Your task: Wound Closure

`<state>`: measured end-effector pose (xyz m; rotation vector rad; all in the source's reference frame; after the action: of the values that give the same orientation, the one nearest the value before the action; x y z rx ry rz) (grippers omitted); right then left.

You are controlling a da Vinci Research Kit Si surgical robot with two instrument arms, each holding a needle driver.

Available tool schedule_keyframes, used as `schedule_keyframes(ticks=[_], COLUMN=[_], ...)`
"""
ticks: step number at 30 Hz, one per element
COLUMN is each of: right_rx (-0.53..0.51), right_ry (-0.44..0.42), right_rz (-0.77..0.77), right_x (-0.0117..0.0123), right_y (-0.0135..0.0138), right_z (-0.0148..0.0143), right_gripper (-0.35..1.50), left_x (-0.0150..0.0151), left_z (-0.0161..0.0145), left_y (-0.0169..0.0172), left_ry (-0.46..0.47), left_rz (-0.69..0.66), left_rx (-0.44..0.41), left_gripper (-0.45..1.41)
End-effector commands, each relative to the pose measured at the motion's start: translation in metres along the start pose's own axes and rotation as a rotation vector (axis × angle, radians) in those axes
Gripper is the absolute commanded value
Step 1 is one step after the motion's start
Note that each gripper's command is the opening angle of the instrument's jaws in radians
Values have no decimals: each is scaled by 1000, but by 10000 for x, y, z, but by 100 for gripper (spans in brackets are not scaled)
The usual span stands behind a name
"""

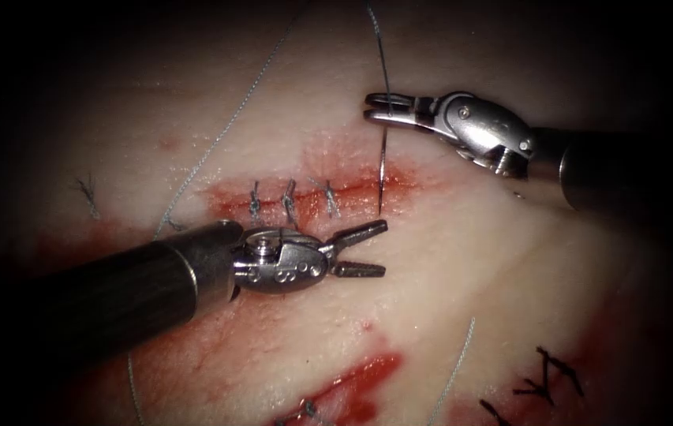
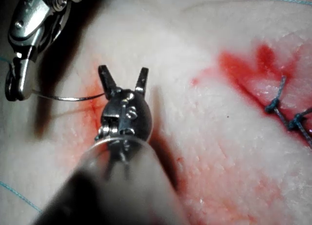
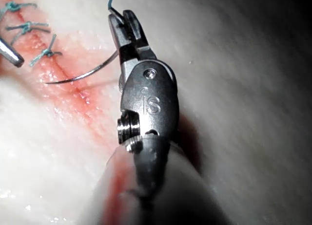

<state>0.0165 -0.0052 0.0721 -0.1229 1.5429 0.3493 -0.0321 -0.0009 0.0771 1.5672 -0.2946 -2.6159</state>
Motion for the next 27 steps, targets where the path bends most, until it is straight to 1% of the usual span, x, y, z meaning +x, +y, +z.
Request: schedule_keyframes(ticks=[1, 5, 7, 9, 11, 13, 17, 19, 22, 27], right_rx=[0, 31, 48, 56, 73, 93, 116, 127, 131, 143], right_ry=[4, 21, 36, 42, 55, 59, 68, 78, 94, 130], right_rz=[-36, -123, -169, -210, -261, -279, -299, -320, -345, -394], right_x=[-5, -5, -4, -5, -5, -6, -6, -6, -3, 5], right_y=[12, 15, 16, 16, 13, 10, 4, 1, -2, -6], right_z=[10, 10, 10, 10, 11, 14, 19, 22, 26, 30], right_gripper=[-35, -35, -35, -35, -35, -35, -35, -35, -35, -35], left_x=[-3, -11, -18, -24, -30, -36, -50, -60, -74, -94], left_z=[7, 11, 15, 18, 22, 25, 33, 37, 42, 48], left_y=[-7, -14, -20, -23, -25, -25, -22, -19, -14, 2], left_ry=[-12, -67, -99, -120, -140, -161, -241, -276, -325, -408], left_rz=[-11, -85, -157, -194, -236, -264, -312, -329, -352, -354], left_rx=[5, 28, 35, 31, 32, 33, 27, 20, 9, -23], left_gripper=[71, 54, 22, 16, 14, 12, 10, 16, 16, 12])
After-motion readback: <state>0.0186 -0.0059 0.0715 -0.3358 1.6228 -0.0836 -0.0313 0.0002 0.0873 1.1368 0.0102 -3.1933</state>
